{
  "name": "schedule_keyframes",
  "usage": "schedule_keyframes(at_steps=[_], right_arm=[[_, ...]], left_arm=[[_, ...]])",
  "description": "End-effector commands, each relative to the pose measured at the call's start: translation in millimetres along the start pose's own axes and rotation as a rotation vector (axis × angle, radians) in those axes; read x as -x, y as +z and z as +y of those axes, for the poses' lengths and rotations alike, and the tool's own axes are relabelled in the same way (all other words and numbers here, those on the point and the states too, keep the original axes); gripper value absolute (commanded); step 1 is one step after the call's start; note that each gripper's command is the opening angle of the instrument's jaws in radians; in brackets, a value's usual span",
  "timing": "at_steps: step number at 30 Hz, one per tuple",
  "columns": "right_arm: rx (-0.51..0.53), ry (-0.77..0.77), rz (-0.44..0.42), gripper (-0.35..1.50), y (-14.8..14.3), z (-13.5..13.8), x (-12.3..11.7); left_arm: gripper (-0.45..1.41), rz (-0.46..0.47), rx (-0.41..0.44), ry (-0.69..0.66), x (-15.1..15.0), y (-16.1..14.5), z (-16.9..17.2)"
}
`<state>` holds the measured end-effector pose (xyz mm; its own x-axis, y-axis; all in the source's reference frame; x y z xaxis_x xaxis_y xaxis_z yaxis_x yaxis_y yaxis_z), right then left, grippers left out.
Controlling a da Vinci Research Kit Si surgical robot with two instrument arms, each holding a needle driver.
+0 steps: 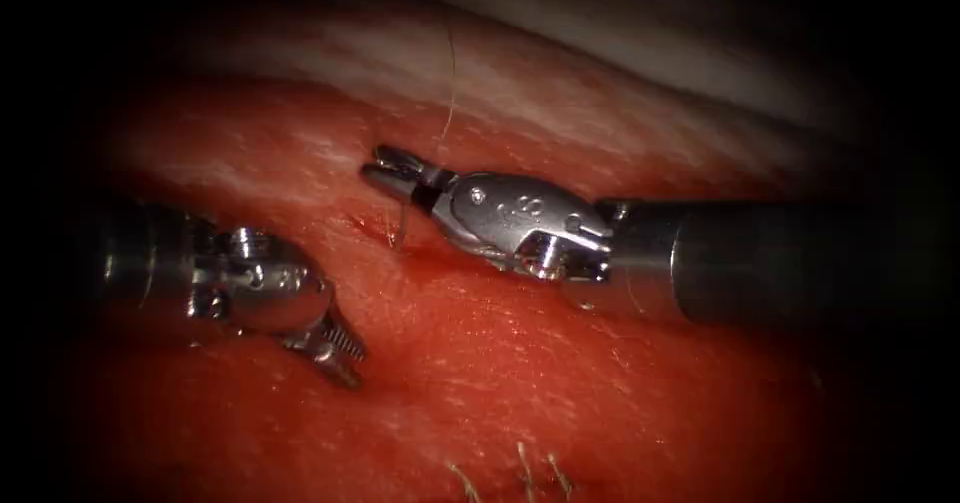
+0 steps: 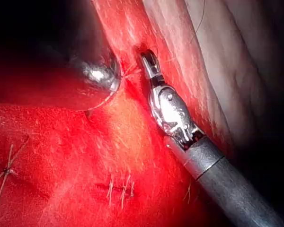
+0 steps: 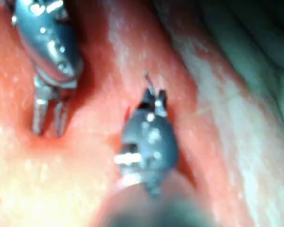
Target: Wound Closure
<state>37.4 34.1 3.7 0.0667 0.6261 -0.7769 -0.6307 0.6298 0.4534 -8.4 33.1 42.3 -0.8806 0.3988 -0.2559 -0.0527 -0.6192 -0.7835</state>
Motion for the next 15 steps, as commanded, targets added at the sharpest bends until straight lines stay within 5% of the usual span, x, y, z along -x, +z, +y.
schedule_keyframes(at_steps=[1,15], right_arm=[[-0.002,0.030,0.004,-0.35,0.9,-0.3,-0.1],[0.003,0.222,-0.008,-0.35,-0.8,-0.1,0.2]], left_arm=[[0.17,-0.001,0.002,0.001,0.0,0.9,-0.2],[0.16,0.005,-0.004,-0.002,0.4,1.0,-0.9]])
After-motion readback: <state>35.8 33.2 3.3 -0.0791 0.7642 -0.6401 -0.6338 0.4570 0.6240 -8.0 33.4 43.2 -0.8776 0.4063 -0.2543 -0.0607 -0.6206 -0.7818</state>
